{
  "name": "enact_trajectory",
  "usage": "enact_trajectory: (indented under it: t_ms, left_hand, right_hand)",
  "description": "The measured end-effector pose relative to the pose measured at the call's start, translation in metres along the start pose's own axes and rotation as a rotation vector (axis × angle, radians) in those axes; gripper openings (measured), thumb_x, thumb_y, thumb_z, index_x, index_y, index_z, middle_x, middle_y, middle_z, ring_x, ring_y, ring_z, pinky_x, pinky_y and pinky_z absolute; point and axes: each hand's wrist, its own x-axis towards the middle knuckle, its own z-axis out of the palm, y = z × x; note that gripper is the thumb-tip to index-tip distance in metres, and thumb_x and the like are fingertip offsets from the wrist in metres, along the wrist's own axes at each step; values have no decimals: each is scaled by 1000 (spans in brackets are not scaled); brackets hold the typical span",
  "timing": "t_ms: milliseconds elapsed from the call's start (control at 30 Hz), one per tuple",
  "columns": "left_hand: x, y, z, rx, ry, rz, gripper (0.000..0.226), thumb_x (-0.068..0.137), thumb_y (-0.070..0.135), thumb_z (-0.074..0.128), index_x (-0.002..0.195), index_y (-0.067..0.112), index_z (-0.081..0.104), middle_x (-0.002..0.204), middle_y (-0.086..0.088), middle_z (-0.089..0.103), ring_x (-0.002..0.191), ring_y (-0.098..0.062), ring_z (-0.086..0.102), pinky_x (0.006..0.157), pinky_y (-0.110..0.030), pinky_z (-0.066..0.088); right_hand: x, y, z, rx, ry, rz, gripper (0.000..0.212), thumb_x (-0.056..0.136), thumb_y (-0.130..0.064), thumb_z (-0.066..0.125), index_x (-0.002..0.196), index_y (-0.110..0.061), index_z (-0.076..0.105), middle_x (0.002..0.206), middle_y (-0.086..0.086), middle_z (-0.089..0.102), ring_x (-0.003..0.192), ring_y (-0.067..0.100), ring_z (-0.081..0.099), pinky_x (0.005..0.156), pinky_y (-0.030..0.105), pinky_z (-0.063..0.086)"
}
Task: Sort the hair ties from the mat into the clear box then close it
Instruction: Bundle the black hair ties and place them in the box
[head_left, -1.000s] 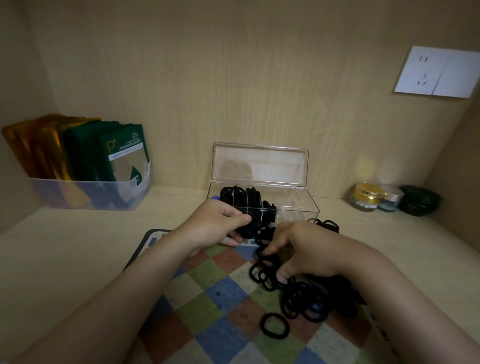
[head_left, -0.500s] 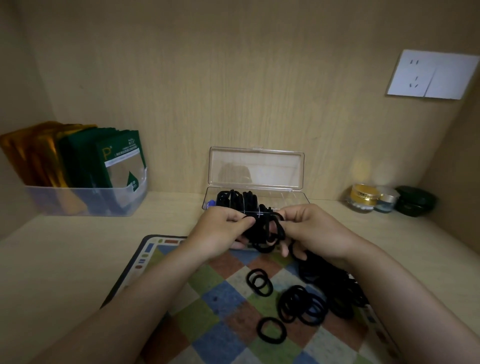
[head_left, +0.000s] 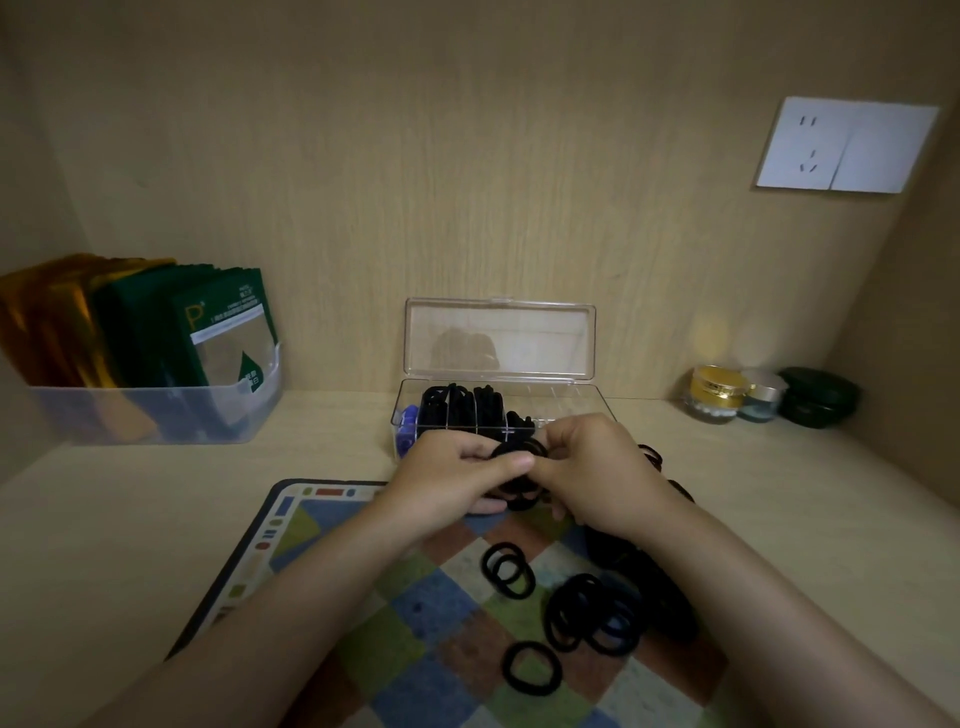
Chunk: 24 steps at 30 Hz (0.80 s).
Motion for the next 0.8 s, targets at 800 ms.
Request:
enact_trajectory:
  t_ms: [800]
  left_hand:
    - [2, 8, -10, -120, 35, 27, 18, 82, 22, 79, 92, 8, 71, 93, -12, 75, 84, -19, 75, 71, -34, 62]
  right_hand:
    - [-1, -2, -7, 654, -177, 189, 25, 87, -14, 72, 105, 2, 72, 90, 15, 74, 82, 23, 74, 61, 30, 62]
